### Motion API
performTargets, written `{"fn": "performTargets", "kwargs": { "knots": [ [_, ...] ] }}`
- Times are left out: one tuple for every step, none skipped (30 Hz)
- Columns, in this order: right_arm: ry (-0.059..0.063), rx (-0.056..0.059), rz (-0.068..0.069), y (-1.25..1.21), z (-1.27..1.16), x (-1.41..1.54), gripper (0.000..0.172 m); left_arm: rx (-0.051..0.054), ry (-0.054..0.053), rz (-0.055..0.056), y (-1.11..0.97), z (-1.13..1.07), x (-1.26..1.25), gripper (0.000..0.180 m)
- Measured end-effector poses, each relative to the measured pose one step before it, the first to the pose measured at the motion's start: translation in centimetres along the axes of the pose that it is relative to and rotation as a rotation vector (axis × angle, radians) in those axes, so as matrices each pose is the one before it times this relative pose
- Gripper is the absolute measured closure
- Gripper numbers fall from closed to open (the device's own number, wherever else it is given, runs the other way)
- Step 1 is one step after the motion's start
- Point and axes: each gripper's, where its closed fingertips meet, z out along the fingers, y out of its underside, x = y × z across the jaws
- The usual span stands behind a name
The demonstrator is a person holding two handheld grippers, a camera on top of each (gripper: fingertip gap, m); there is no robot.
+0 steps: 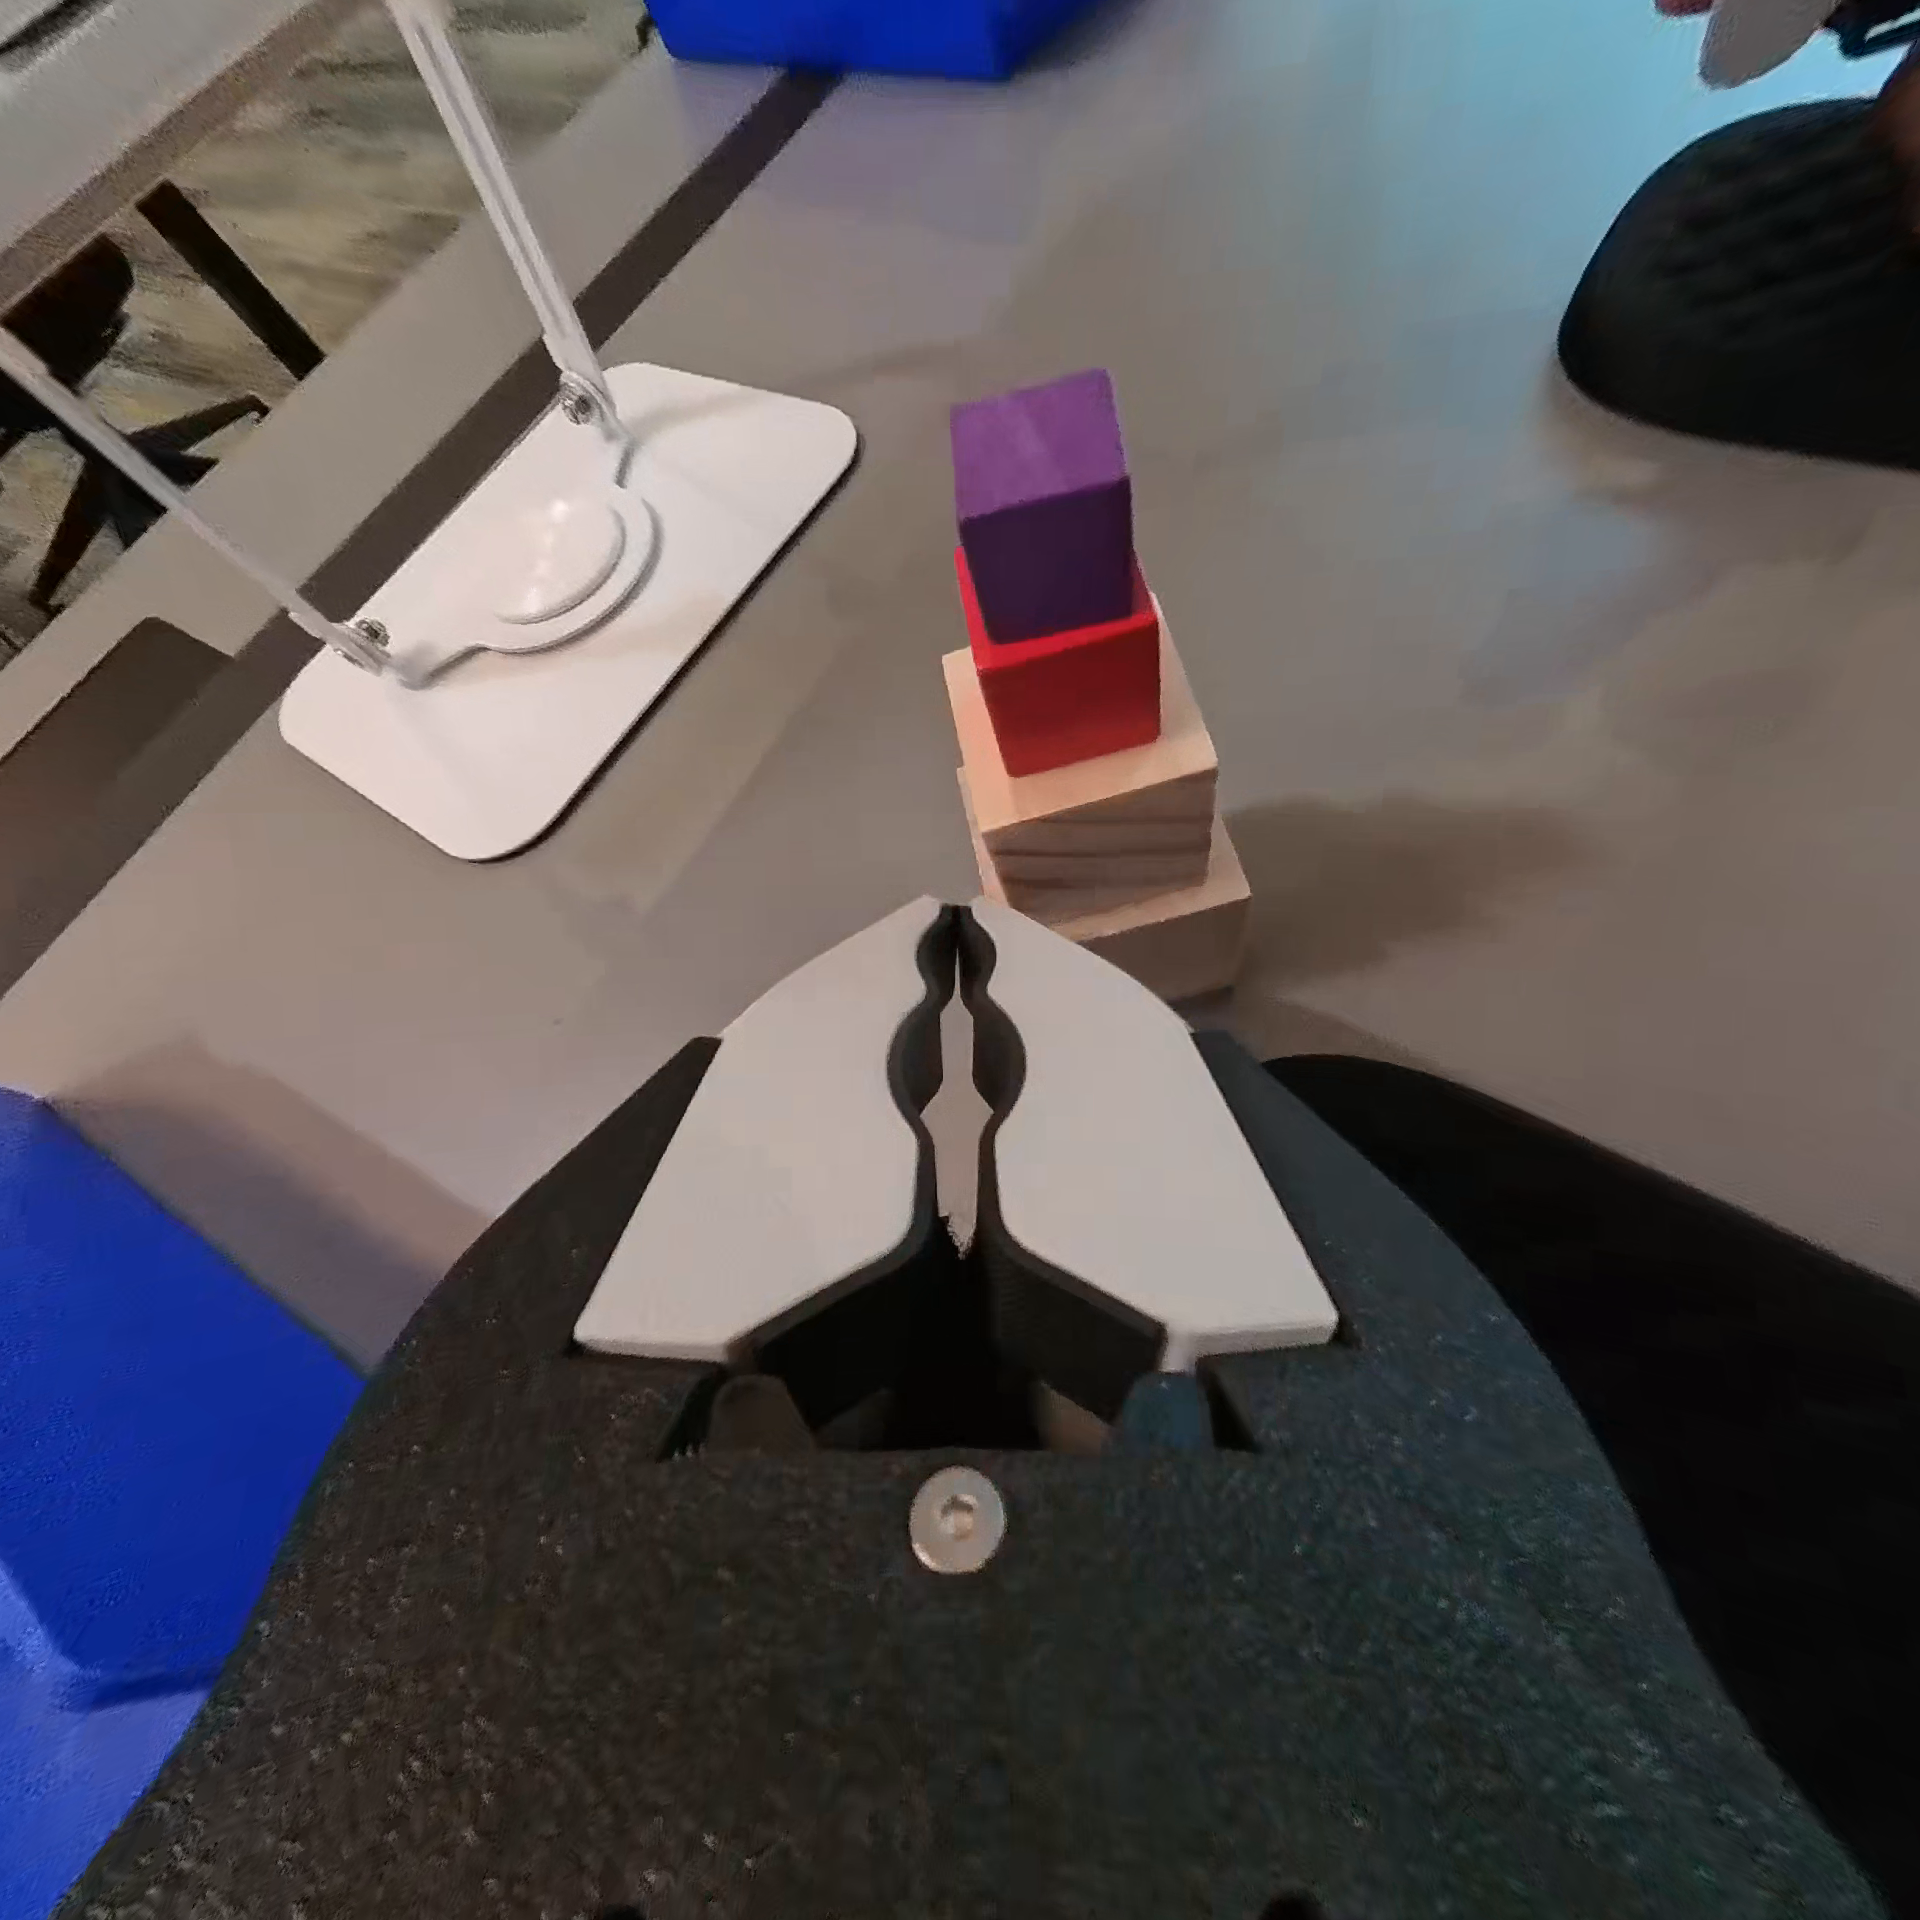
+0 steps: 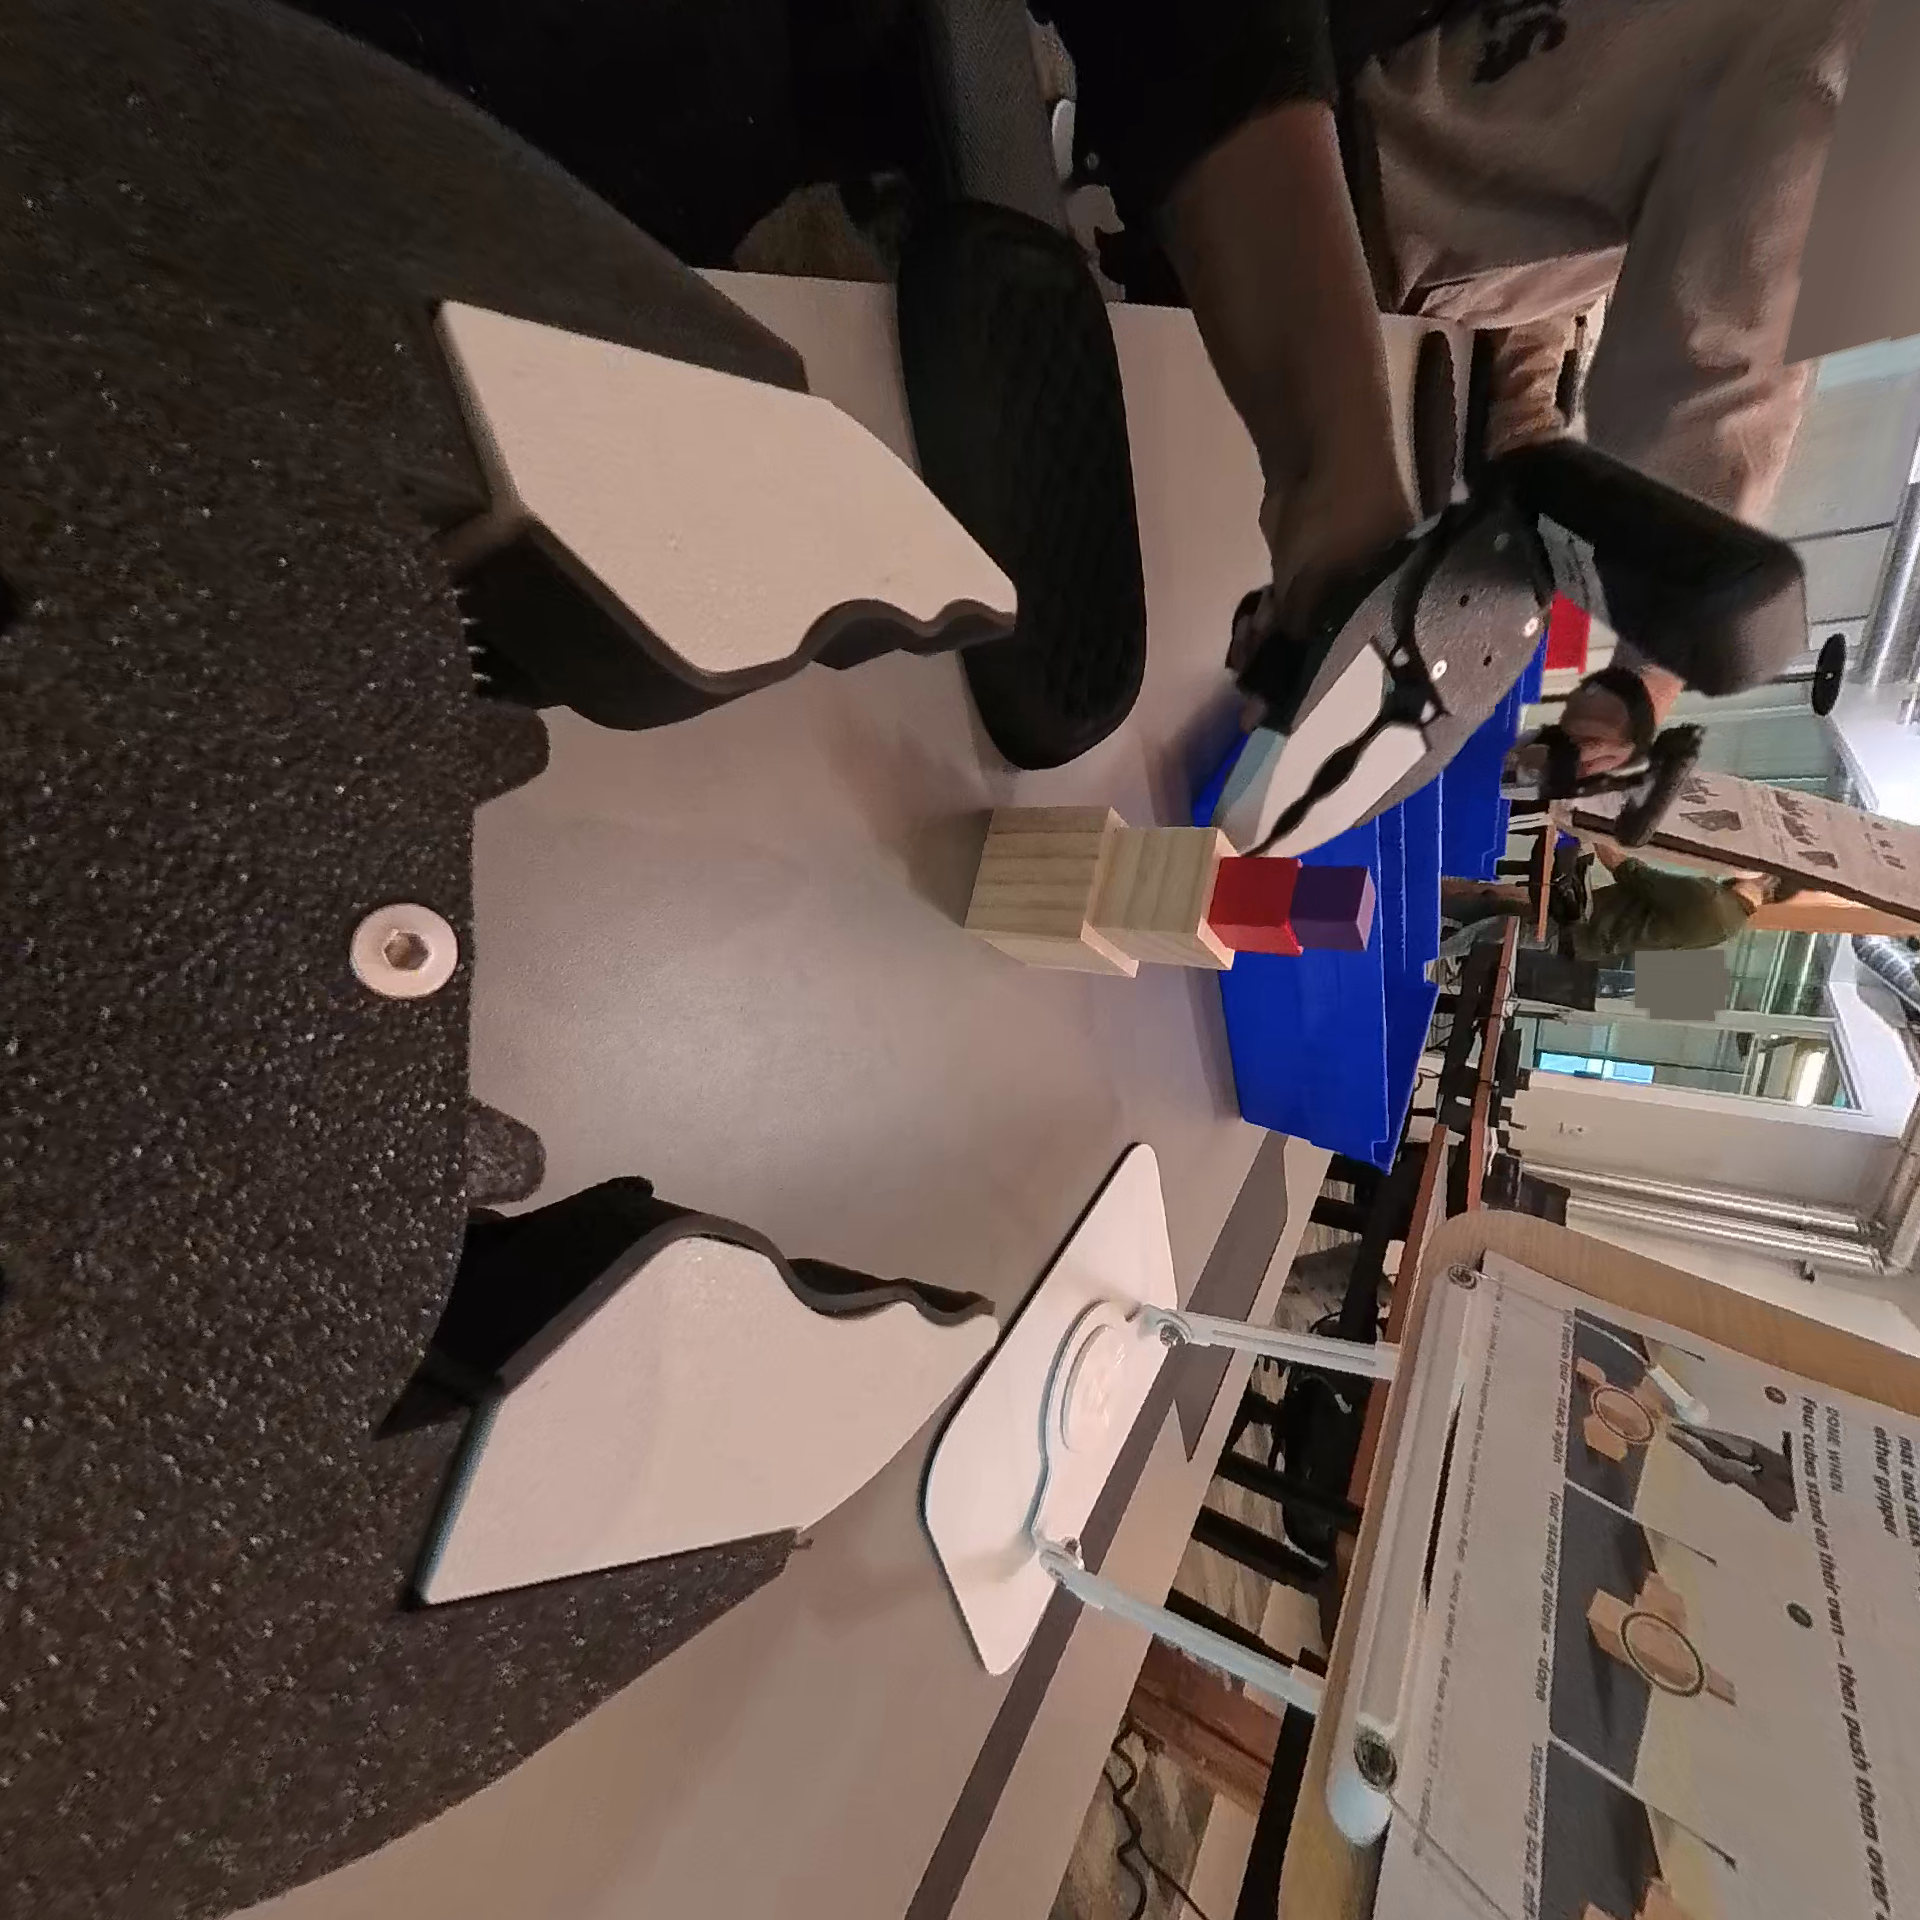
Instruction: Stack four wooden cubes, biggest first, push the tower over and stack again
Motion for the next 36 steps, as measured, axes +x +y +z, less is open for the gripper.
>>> {"fn": "performTargets", "kwargs": {
  "knots": [
    [-0.0031,-0.0008,-0.0033,0.016,0.020,-0.060,0.058,-0.0053,-0.0045,0.0110,0.028,0.200,-0.047,0.180],
    [-0.0021,-0.0014,-0.0030,0.023,0.016,-0.049,0.059,-0.0057,-0.0049,0.0103,0.041,0.161,-0.039,0.180],
    [-0.0016,-0.0016,-0.0029,0.027,0.018,-0.034,0.060,0.0001,0.0016,0.0048,-0.034,0.158,0.062,0.180],
    [0.0031,-0.0013,-0.0019,0.022,0.008,0.014,0.060,0.0044,0.0045,-0.0020,-0.097,0.134,0.091,0.180],
    [0.0048,0.0001,-0.0012,-0.003,0.002,0.049,0.060,0.0020,-0.0038,0.0014,-0.067,0.093,-0.022,0.180],
    [0.0002,0.0008,-0.0012,-0.002,-0.001,-0.008,0.060,0.0029,-0.0018,0.0033,-0.083,0.047,0.001,0.180],
    [-0.0015,0.0009,-0.0009,-0.003,-0.001,-0.032,0.061,0.0052,0.0023,-0.0001,-0.134,0.030,0.055,0.180],
    [0.0001,0.0004,0.0001,0.007,-0.002,0.013,0.061,0.0060,0.0034,-0.0024,-0.159,0.033,0.060,0.180],
    [0.0001,-0.0005,0.0007,0.007,0.009,0.001,0.061,0.0056,0.0035,-0.0015,-0.152,0.042,0.064,0.180],
    [-0.0006,-0.0008,0.0010,0.013,0.006,0.013,0.061,0.0034,0.0004,-0.0010,-0.122,0.044,0.021,0.180],
    [-0.0006,-0.0006,0.0008,0.018,0.013,0.000,0.062,0.0017,0.0011,0.0005,-0.107,0.044,0.017,0.180],
    [-0.0004,-0.0002,0.0002,0.002,-0.001,-0.007,0.062,0.0023,0.0027,-0.0001,-0.102,0.048,0.039,0.180],
    [0.0004,0.0001,-0.0003,0.008,0.010,0.004,0.062,0.0029,0.0031,-0.0017,-0.112,0.041,0.047,0.180],
    [0.0002,0.0000,-0.0011,-0.003,0.002,-0.012,0.063,0.0035,0.0031,-0.0005,-0.122,0.045,0.053,0.180],
    [-0.0006,-0.0001,-0.0017,-0.001,0.001,-0.017,0.063,0.0030,0.0025,0.0003,-0.112,0.047,0.055,0.180],
    [-0.0005,0.0001,-0.0018,0.006,-0.001,-0.026,0.064,0.0028,0.0013,0.0014,-0.113,0.045,0.045,0.180],
    [-0.0002,0.0003,-0.0017,-0.006,-0.005,-0.010,0.064,-0.0002,-0.0024,0.0022,-0.064,0.040,0.002,0.180],
    [0.0012,0.0003,-0.0008,0.005,0.008,0.008,0.064,-0.0005,-0.0016,0.0025,-0.051,0.043,0.012,0.180],
    [0.0009,0.0007,-0.0002,-0.009,-0.008,0.007,0.064,-0.0022,-0.0029,0.0007,0.002,0.048,-0.010,0.180],
    [0.0004,0.0009,0.0004,-0.011,-0.002,0.006,0.064,-0.0005,0.0001,0.0001,-0.007,0.042,0.028,0.180],
    [-0.0008,0.0004,0.0007,-0.004,-0.002,-0.002,0.064,0.0028,0.0031,0.0001,-0.047,0.053,0.082,0.180],
    [-0.0002,-0.0001,0.0007,0.002,-0.006,0.005,0.064,0.0019,0.0033,0.0000,-0.054,0.053,0.095,0.180],
    [0.0000,0.0000,-0.0002,-0.001,0.009,-0.003,0.064,0.0010,0.0018,0.0016,-0.052,0.058,0.076,0.180],
    [0.0005,-0.0001,-0.0012,-0.002,0.001,-0.007,0.064,0.0004,-0.0013,0.0025,-0.062,0.044,0.024,0.180],
    [0.0003,-0.0002,-0.0019,0.010,-0.004,-0.015,0.065,0.0017,0.0001,0.0009,-0.089,0.037,0.043,0.180],
    [-0.0001,-0.0006,-0.0021,0.012,0.013,-0.027,0.065,0.0019,0.0020,-0.0010,-0.090,0.045,0.060,0.180],
    [0.0008,-0.0005,-0.0014,0.005,0.002,0.008,0.065,0.0014,0.0022,-0.0007,-0.070,0.065,0.050,0.180],
    [0.0010,-0.0001,-0.0004,0.010,0.005,0.002,0.065,-0.0004,0.0014,-0.0004,-0.029,0.079,0.043,0.180],
    [0.0004,0.0003,0.0006,-0.002,-0.004,0.014,0.065,-0.0005,0.0019,0.0000,-0.031,0.096,0.060,0.180],
    [0.0005,0.0004,0.0013,-0.004,-0.002,0.010,0.065,0.0003,0.0018,0.0004,-0.033,0.089,0.058,0.180],
    [0.0006,0.0008,0.0015,-0.006,-0.014,0.027,0.065,-0.0003,0.0002,0.0006,-0.033,0.074,0.041,0.180],
    [0.0005,0.0011,0.0015,-0.010,-0.003,0.022,0.065,-0.0004,-0.0020,0.0010,-0.042,0.056,-0.001,0.180],
    [0.0003,0.0008,0.0011,-0.008,-0.009,0.013,0.065,0.0011,-0.0011,-0.0002,-0.062,0.039,-0.003,0.180],
    [0.0001,0.0004,0.0008,-0.003,-0.003,0.009,0.065,0.0014,0.0003,-0.0015,-0.065,0.031,0.002,0.180],
    [-0.0002,0.0002,0.0005,-0.001,-0.004,0.006,0.065,-0.0001,-0.0003,-0.0018,-0.040,0.038,-0.017,0.180],
    [0.0001,0.0002,0.0004,-0.001,-0.004,0.012,0.065,-0.0029,-0.0007,-0.0007,0.023,0.050,-0.022,0.180]
  ]
}}
